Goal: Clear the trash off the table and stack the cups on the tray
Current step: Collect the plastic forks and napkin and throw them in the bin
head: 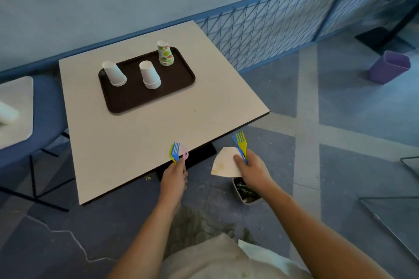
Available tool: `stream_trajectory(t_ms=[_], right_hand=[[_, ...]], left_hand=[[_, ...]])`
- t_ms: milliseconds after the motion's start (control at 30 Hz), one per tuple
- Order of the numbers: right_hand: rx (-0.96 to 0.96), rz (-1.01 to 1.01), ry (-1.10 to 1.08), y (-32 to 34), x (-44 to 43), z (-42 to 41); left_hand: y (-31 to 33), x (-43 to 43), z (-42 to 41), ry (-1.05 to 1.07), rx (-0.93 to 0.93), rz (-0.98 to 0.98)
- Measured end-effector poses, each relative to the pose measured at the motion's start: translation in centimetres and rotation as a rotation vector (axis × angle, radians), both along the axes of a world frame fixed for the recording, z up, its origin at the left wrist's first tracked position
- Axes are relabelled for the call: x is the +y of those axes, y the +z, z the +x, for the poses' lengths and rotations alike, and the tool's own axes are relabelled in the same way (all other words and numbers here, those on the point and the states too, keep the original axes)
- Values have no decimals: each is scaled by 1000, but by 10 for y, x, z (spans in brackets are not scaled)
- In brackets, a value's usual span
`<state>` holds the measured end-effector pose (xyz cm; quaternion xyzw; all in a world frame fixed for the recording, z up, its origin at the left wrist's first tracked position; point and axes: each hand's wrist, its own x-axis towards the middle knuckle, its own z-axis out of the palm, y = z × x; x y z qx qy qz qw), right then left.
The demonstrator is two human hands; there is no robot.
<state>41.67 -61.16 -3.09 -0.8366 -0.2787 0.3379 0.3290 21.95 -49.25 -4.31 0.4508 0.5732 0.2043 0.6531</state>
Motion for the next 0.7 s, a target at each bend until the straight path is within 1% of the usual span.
stream_trajectory(t_ms=[100, 200, 467, 700], right_hand=[[3, -5, -6, 4, -16, 20], [24, -18, -16, 3, -20, 37], [31, -81, -34, -4, -1, 77], [95, -89, -137, -9, 11, 113]], left_hand=[[-2, -22, 16, -29, 11, -3], [-4, -28, 30, -100, 15, 30], [-16, 2, 87, -216, 65, 70], [-7, 11, 126, -269, 55, -64]])
